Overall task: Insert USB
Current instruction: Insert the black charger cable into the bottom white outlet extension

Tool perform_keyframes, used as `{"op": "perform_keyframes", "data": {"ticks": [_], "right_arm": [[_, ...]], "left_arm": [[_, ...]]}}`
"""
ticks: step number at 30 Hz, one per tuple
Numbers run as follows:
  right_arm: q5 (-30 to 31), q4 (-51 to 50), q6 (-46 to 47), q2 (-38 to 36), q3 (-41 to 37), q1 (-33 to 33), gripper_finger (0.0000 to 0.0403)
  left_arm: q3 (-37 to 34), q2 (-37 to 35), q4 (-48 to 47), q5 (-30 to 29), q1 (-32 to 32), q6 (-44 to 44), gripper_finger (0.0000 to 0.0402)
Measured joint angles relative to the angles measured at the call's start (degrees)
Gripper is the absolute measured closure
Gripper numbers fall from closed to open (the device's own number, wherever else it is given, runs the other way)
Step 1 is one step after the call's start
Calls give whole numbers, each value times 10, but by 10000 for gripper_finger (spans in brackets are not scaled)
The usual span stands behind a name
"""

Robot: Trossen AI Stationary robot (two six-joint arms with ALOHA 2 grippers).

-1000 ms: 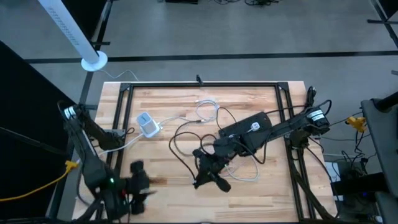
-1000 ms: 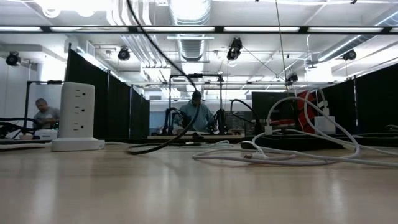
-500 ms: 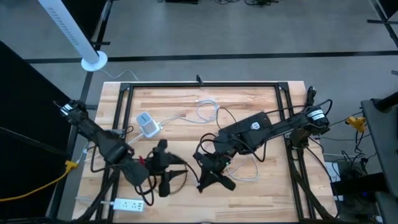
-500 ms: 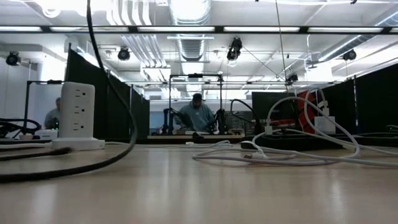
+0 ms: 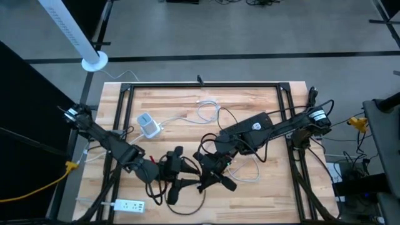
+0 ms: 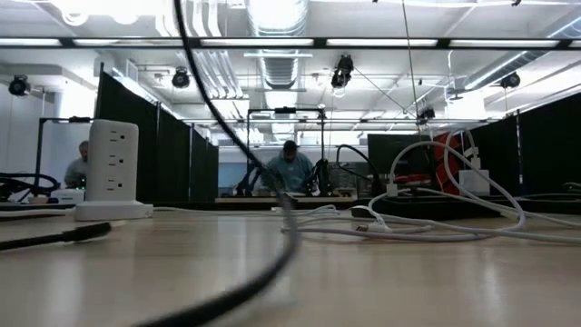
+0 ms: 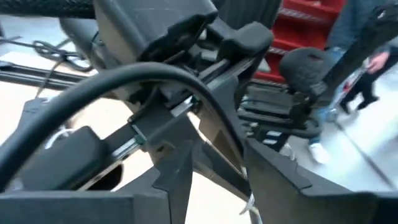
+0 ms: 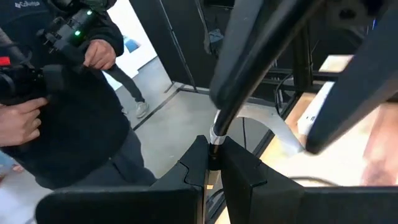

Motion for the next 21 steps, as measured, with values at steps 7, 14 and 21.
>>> {"op": "perform_keyframes", "data": {"ticks": [7, 14, 21], "right_arm": [[2, -14, -21, -1, 15, -8, 388], [0, -26, -20, -1, 20, -8, 388], [-2, -26, -16, -1, 20, -7, 388]], "left_arm": [[0, 3, 37, 78, 13, -1, 253], [0, -8, 35, 84, 14, 8, 286], [0, -7, 33, 94, 20, 4, 393]]}}
